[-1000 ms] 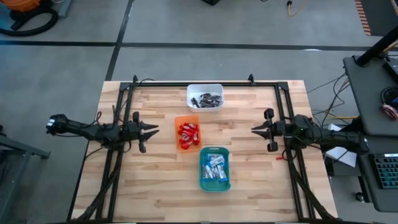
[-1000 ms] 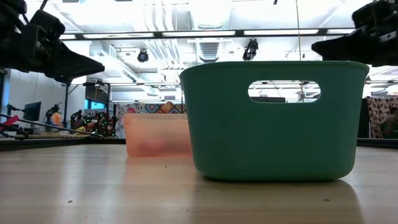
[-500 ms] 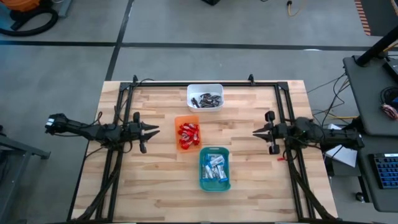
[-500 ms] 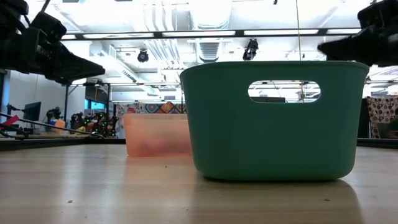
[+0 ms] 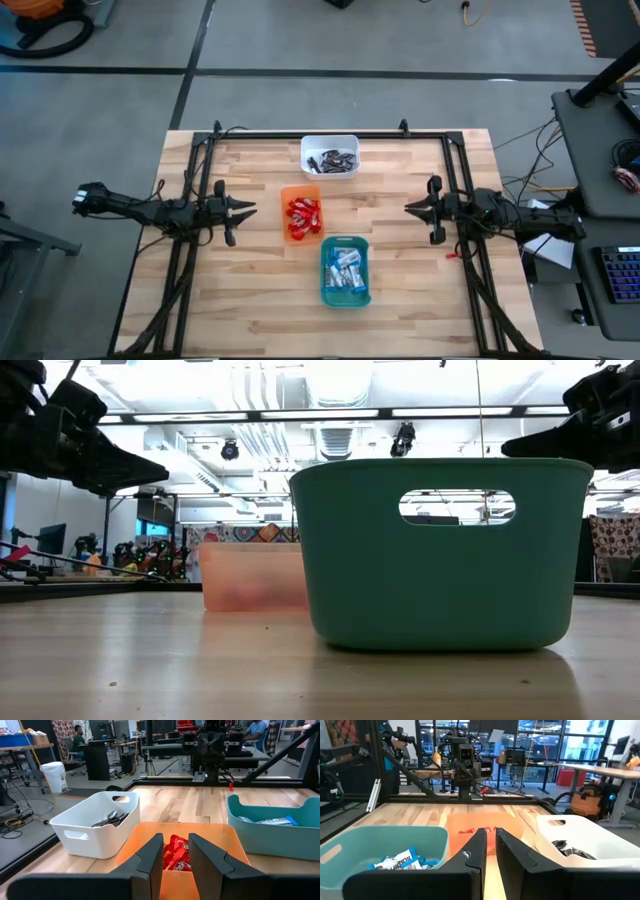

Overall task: Sort candy
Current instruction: Return to Home Position

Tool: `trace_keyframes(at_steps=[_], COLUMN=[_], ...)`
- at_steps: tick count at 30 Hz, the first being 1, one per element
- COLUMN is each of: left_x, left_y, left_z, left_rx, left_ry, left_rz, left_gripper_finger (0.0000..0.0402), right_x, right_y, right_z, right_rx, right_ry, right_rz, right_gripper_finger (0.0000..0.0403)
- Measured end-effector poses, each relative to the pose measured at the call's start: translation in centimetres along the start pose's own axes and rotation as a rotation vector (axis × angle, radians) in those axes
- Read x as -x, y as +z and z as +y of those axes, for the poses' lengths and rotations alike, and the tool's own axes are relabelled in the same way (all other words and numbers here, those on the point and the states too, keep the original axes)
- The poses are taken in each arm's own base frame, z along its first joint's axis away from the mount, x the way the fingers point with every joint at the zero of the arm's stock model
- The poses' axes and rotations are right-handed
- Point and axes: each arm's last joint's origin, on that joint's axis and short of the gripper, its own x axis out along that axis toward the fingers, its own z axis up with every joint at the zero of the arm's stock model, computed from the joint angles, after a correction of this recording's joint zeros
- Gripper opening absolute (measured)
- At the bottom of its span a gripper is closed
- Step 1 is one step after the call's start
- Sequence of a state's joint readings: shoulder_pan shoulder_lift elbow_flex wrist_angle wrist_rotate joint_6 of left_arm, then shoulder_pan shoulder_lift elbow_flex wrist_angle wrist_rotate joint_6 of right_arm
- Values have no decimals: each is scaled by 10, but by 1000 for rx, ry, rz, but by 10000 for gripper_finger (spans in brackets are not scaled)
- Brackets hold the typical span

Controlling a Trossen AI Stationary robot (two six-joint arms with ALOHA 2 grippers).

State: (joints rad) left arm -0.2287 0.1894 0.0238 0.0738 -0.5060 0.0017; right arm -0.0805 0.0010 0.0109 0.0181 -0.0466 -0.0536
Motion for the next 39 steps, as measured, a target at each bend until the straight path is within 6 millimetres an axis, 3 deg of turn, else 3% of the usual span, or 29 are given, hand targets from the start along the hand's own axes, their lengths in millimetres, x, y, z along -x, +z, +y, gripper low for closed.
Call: trace_keyframes(at_steps=[39], left_x=[0], left_y=[0], left_z=[0], left_rx=[0], left_ry=[0], left_rz=[0], left_gripper_finger=[75], right_x=[0], right_y=[6], right_z=[0], right_rx=[26], right_ry=[3], right_rz=[-16], right_gripper_finger=[34])
